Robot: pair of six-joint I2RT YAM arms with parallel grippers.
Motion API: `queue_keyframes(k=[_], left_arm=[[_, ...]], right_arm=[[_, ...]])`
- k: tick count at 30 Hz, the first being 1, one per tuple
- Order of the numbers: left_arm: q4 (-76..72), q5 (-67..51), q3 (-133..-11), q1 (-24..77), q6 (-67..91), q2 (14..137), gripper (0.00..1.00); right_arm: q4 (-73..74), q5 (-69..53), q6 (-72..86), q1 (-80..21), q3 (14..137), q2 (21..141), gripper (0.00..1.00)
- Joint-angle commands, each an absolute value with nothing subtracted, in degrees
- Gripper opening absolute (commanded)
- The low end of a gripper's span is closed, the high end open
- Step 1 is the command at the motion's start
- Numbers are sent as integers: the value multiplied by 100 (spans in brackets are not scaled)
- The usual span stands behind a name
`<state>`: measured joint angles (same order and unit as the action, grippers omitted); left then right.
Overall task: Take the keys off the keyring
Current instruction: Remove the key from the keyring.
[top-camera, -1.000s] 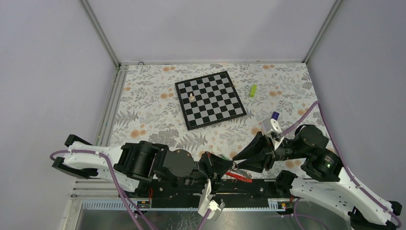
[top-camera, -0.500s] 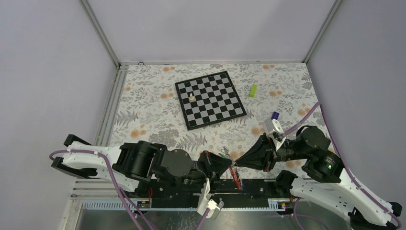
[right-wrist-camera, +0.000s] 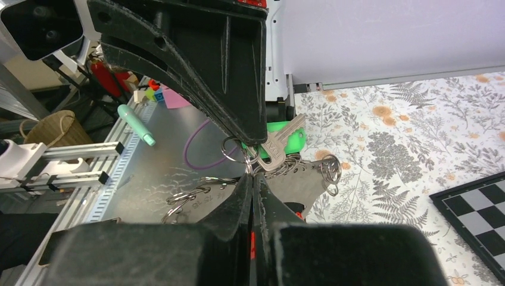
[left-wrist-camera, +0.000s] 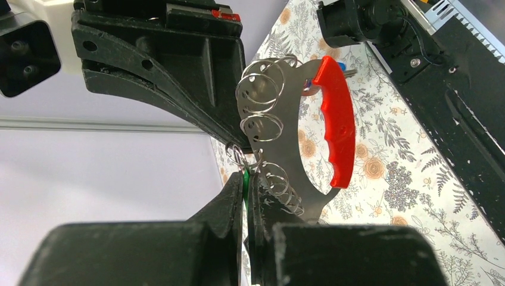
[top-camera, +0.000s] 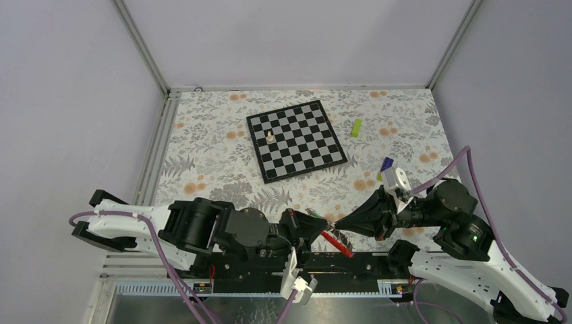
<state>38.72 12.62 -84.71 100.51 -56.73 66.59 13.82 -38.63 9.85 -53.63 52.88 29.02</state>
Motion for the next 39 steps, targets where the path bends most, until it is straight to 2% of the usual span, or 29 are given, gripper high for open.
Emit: queue_keyframes(k=[1,26,39], left_arm=[[3608,1275,-8376,10055,-5769,6497,0],[2505,1508,-7713,10055,-7244,6150,0],[2448,1570,-7737,10055,-7429,6221,0]], right_arm=[[1261,-3676,584,-5387,5693,2950,0],[2356,-4084,-4300,-5388,6119,2959,0],[2175,-3983,-5274,-5388,6283,2935,0]])
